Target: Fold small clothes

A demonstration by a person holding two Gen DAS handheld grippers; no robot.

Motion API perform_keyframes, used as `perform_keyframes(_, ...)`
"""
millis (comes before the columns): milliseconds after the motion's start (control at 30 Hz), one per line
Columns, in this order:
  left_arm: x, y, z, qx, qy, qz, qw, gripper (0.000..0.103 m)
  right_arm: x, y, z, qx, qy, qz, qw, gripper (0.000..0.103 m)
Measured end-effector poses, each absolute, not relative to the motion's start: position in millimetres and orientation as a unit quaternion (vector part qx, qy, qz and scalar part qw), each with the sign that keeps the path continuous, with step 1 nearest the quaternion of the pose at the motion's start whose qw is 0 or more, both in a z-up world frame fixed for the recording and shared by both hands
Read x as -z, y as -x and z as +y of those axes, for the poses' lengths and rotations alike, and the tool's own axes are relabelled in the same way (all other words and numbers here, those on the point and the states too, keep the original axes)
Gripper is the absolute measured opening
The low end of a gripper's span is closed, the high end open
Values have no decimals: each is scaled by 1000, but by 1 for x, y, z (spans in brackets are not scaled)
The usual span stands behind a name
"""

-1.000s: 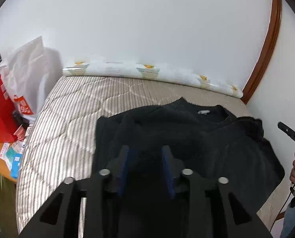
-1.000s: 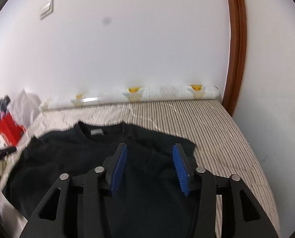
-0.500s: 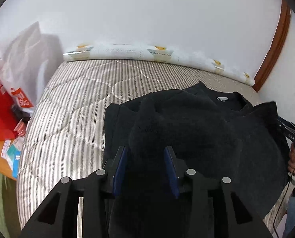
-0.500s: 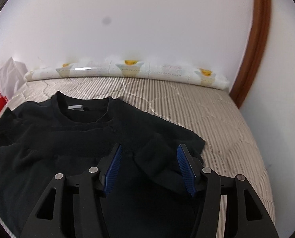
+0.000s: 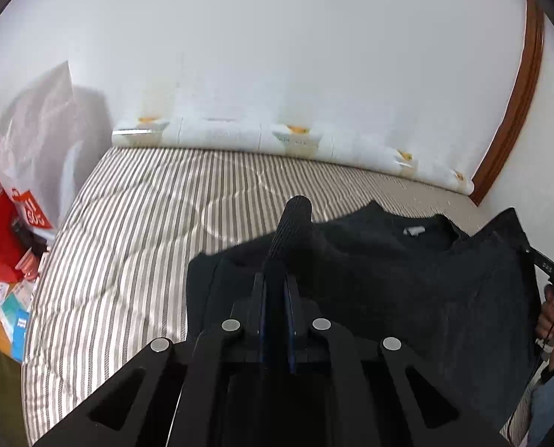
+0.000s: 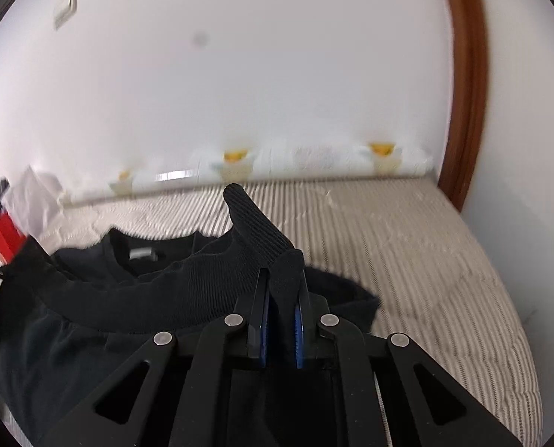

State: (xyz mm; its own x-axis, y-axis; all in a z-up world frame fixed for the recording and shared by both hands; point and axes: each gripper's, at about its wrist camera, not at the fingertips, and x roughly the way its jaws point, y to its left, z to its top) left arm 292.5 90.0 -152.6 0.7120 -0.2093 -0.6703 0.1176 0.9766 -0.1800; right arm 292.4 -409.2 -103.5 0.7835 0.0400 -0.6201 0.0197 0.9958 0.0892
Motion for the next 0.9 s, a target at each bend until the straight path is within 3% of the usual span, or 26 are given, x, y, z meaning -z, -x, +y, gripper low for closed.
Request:
perform_keyframes(200,174,-321,85,1,19,400,916,2,153,-325,-422,44,-49,417,906,11)
perform_keyframes(300,178,-322,96,52,76,415,905,3,146,-320,-424,45,-52,408,910,20)
perform_keyframes(533,174,-307,92,76,64,428,898,4,145,-292,-424,70,-19,423,903,33)
perform_keyframes(900,179,-262,93,66,42,434,897,20,156,-230,-420,86,-3,438,895,35)
